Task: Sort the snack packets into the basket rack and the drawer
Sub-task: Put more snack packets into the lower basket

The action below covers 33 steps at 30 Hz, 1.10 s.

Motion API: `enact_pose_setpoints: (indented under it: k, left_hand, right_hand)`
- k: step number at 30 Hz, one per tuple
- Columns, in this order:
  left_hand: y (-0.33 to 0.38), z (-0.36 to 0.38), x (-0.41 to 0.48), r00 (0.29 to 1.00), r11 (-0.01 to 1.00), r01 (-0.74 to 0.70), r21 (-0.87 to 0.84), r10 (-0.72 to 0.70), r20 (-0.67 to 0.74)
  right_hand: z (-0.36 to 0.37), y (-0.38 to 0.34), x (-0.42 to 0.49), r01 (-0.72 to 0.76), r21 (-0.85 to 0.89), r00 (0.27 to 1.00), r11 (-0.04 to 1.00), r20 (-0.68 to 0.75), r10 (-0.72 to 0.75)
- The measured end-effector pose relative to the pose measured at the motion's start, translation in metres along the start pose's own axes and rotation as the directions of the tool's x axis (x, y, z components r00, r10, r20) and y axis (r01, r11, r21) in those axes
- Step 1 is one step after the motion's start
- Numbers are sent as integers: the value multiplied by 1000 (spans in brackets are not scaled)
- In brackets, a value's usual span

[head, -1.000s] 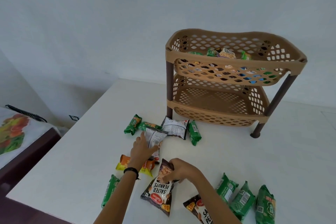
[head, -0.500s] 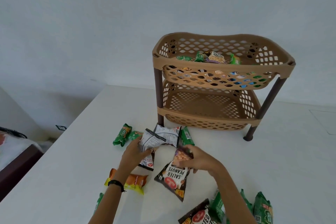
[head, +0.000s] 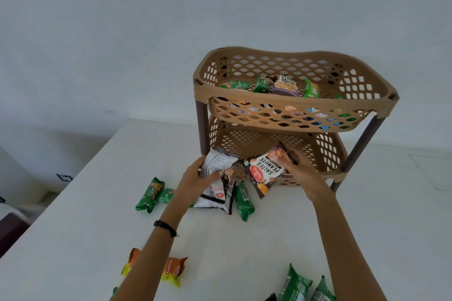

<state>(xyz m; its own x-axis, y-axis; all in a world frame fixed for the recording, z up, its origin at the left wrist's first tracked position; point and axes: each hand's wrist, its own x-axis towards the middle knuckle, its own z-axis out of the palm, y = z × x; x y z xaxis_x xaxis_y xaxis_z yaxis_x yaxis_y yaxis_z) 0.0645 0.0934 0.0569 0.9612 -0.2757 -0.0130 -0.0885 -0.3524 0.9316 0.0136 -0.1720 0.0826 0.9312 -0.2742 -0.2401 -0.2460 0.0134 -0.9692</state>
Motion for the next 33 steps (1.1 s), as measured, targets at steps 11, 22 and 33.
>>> enact_pose_setpoints:
  k: [11, 22, 33]
  left_hand:
    - [41, 28, 59, 991, 988, -132, -80, 130, -33]
    - [36, 64, 118, 967, 942, -170, 289, 216, -136]
    - [15, 69, 125, 999, 790, -28, 612, -1, 47]
  right_hand:
    - [3, 4, 63, 58, -38, 905, 998, -420, -68]
    - [4, 14, 70, -29, -321, 936, 947, -342, -87]
    - [6, 11, 67, -38, -301, 942, 953, -329, -67]
